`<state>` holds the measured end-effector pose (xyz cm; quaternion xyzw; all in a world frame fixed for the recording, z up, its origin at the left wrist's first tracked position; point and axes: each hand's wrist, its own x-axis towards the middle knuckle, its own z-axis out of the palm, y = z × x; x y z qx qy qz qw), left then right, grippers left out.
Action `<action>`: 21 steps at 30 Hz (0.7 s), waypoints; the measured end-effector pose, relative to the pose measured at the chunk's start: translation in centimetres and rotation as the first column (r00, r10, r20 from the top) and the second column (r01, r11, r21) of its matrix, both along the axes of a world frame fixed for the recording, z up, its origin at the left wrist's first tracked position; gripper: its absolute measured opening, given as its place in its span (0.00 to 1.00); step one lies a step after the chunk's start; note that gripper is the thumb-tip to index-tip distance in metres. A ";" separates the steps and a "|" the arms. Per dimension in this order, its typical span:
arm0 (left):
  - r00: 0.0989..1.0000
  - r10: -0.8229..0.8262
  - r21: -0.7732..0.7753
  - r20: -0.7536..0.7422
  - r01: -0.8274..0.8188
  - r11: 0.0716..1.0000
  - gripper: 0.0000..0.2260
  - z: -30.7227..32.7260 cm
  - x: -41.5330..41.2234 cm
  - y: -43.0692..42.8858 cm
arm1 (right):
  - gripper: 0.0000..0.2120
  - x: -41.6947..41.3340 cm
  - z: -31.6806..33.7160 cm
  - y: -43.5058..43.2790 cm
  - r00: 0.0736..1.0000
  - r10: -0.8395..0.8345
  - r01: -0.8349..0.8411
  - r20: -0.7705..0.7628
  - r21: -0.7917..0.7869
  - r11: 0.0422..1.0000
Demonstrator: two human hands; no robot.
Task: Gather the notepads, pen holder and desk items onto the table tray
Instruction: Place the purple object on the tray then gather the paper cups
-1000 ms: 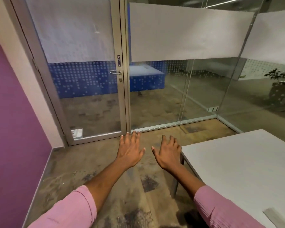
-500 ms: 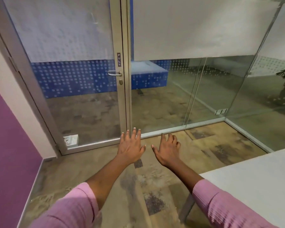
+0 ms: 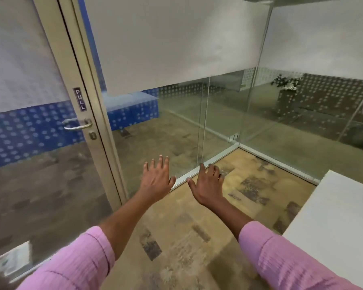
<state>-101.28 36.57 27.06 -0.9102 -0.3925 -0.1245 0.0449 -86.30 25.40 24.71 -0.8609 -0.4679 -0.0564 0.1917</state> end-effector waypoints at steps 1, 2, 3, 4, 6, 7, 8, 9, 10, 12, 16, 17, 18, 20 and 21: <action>1.000 -0.025 0.010 0.006 0.025 1.000 0.33 0.3 1.5 1.4 | 0.36 1.2 0.2 1.1 1.000 -0.023 0.023 -0.004 0.005 1.000; 0.999 -0.049 0.014 0.012 0.048 0.999 0.33 0.6 3.1 2.7 | 0.36 2.5 0.4 2.1 0.999 -0.048 0.048 -0.004 0.010 0.999; 0.997 -0.073 0.008 0.014 0.073 0.997 0.33 0.7 4.8 4.1 | 0.37 4.0 0.5 3.0 0.997 -0.075 0.075 0.002 0.018 0.997; 0.995 -0.096 -0.002 0.010 0.096 0.995 0.33 0.7 6.6 5.4 | 0.37 5.5 0.5 4.0 0.995 -0.101 0.101 0.013 0.024 0.995; 0.990 -0.142 -0.007 -0.003 0.142 0.990 0.33 0.6 10.4 7.8 | 0.37 8.8 0.6 5.8 0.988 -0.154 0.154 0.030 0.028 0.988; 0.986 -0.165 -0.005 -0.001 0.165 0.986 0.33 0.6 12.5 8.9 | 0.37 10.6 0.7 6.7 0.983 -0.181 0.181 0.032 0.025 0.983; 0.982 -0.187 0.006 0.003 0.187 0.982 0.33 0.7 14.7 10.0 | 0.37 12.6 0.7 7.6 0.978 -0.206 0.205 0.033 0.021 0.978; 0.978 -0.208 0.029 0.006 0.208 0.978 0.32 0.7 16.9 11.2 | 0.37 14.7 0.6 8.6 0.973 -0.228 0.227 0.036 0.019 0.974; 0.973 -0.229 0.056 0.002 0.228 0.972 0.32 0.8 19.2 12.3 | 0.37 16.9 0.6 9.5 0.968 -0.246 0.246 0.041 0.019 0.969; 0.965 -0.262 0.103 -0.003 0.261 0.960 0.32 0.9 23.8 14.4 | 0.37 21.5 0.5 11.4 0.959 -0.281 0.280 0.044 0.021 0.960; 0.940 -0.338 0.154 -0.049 0.341 0.927 0.31 1.1 33.2 17.8 | 0.38 30.2 0.9 14.8 0.932 -0.359 0.359 0.047 0.005 0.933; 0.937 -0.348 0.144 -0.040 0.350 0.926 0.31 1.0 35.4 18.6 | 0.38 32.3 1.0 15.5 0.928 -0.368 0.369 0.050 -0.006 0.929; 0.933 -0.359 0.138 -0.010 0.357 0.924 0.31 1.0 37.6 19.3 | 0.38 34.4 1.1 16.2 0.925 -0.378 0.379 0.045 -0.015 0.925; 0.922 -0.386 0.115 0.029 0.380 0.918 0.32 1.0 41.8 20.7 | 0.38 38.2 1.4 17.5 0.911 -0.410 0.411 0.035 -0.027 0.911; 0.918 -0.396 0.093 0.021 0.393 0.915 0.33 0.8 43.8 21.4 | 0.38 40.0 1.5 18.1 0.905 -0.424 0.426 0.037 -0.034 0.904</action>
